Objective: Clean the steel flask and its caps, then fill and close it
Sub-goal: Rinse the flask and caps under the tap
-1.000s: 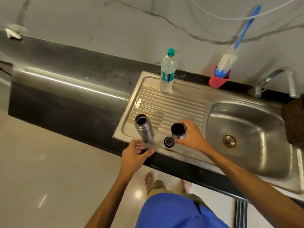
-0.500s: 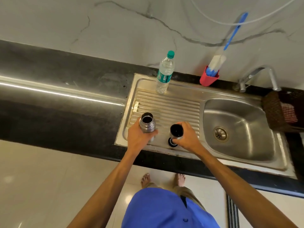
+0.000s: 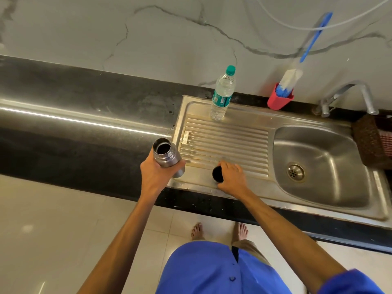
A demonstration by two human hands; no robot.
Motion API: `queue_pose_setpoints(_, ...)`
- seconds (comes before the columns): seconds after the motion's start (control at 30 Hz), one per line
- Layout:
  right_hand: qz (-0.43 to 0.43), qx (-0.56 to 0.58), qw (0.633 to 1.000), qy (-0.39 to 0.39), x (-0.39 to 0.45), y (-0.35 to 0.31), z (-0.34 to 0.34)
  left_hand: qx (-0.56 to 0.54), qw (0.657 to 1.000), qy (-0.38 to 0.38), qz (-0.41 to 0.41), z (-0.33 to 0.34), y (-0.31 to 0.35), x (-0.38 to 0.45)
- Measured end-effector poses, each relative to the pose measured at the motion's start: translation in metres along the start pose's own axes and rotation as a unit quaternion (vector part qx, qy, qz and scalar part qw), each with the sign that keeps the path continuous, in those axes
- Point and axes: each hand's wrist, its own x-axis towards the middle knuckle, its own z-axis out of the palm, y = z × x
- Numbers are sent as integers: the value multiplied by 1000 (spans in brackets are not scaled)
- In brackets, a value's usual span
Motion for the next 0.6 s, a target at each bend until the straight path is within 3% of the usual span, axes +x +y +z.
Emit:
queue_pose_setpoints(0.13, -19, 42, 999, -1, -3, 7, -10, 7, 1000, -15, 15, 3, 16, -3)
queue_pose_setpoints(0.4, -76, 263, 962, -23, -46, 44, -106, 41, 989, -119, 75, 67, 100, -9)
queue_pose_setpoints(0.53, -97, 377, 921, 11, -67, 65, -138, 49, 976, -180, 114, 131, 148, -28)
queue_pose_setpoints(0.6, -66, 449, 890, 45, -79, 85, -147, 46, 972, -197, 123, 163, 165, -39)
